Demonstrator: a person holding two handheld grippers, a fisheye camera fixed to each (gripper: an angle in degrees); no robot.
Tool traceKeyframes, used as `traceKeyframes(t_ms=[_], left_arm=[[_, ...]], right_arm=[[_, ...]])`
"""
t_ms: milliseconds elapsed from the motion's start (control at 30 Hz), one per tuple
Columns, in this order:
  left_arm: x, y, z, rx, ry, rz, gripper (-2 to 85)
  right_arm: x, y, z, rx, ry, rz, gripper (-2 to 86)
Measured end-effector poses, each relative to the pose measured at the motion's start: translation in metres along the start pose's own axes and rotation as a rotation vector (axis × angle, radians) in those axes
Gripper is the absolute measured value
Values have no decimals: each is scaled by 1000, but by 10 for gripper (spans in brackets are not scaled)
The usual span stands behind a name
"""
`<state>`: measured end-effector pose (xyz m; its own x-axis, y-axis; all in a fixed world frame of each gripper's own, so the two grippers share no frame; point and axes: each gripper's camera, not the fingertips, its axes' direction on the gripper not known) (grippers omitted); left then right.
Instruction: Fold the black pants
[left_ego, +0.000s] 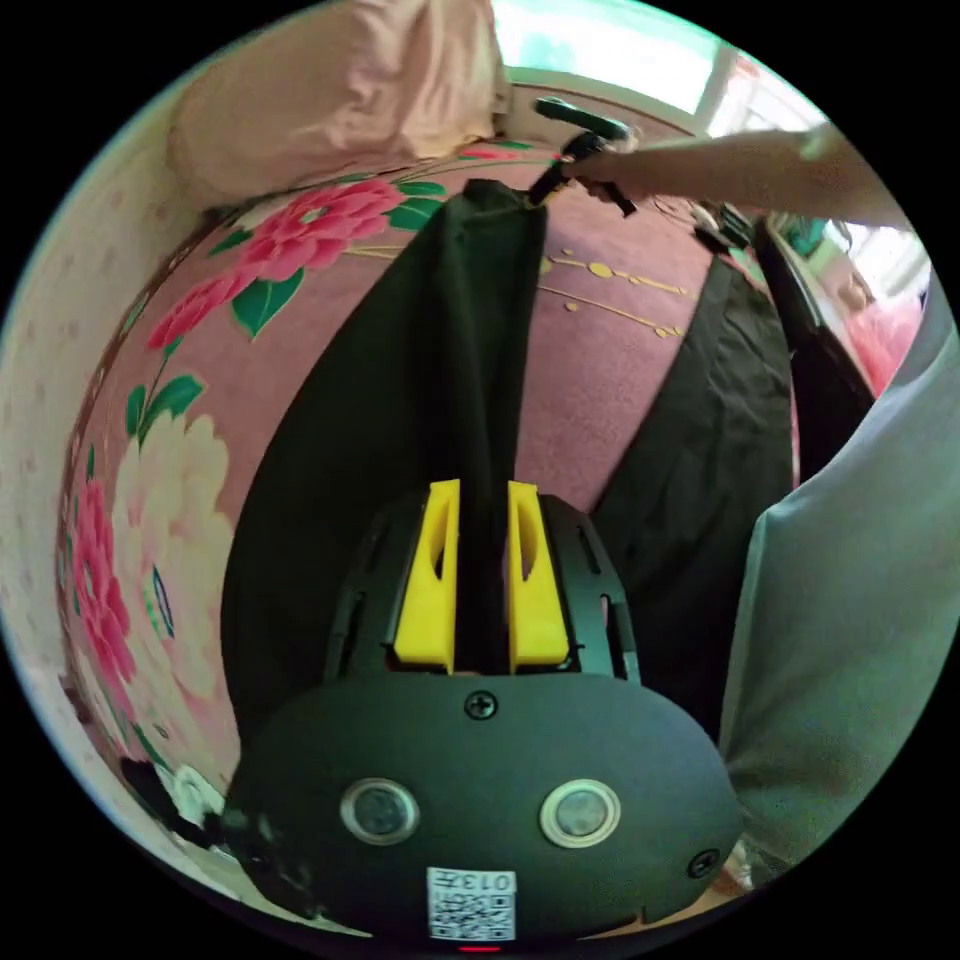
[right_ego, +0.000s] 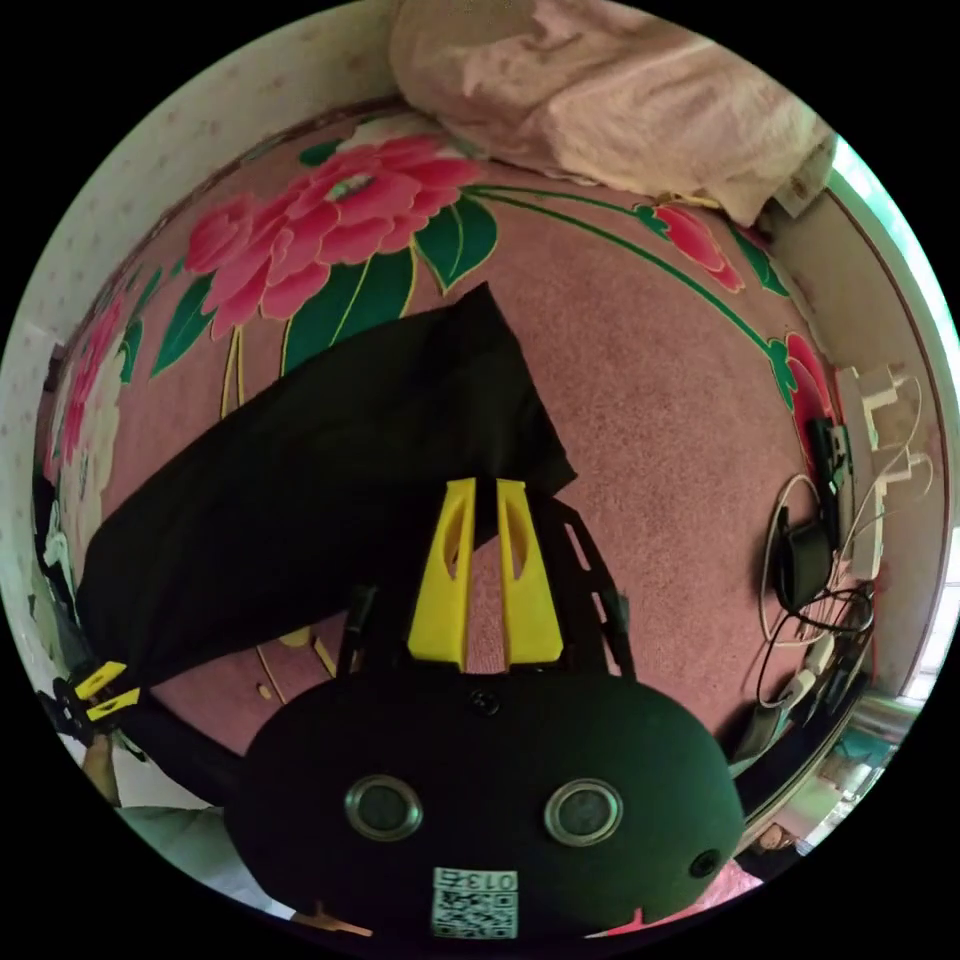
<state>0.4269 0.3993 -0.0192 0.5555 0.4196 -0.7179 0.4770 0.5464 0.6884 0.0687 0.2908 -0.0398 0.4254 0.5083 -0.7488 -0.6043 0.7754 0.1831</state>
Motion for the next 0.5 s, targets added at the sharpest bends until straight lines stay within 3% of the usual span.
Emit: traceKeyframes(t_ms=[100, 233, 333, 500], left_arm=[[-4, -31, 33, -54, -73, 29, 92], [-30, -47, 44, -95, 112, -13, 29], [-27, -51, 37, -41, 94, 27, 31], [-43, -41, 47, -75, 225, -70, 69]], right_arm=[[-2, -2, -18, 1, 39, -13, 18], [25, 17, -65, 71, 5, -11, 10], [47, 40, -95, 118, -39, 1, 9], [87, 66, -66, -53, 44, 93, 12]])
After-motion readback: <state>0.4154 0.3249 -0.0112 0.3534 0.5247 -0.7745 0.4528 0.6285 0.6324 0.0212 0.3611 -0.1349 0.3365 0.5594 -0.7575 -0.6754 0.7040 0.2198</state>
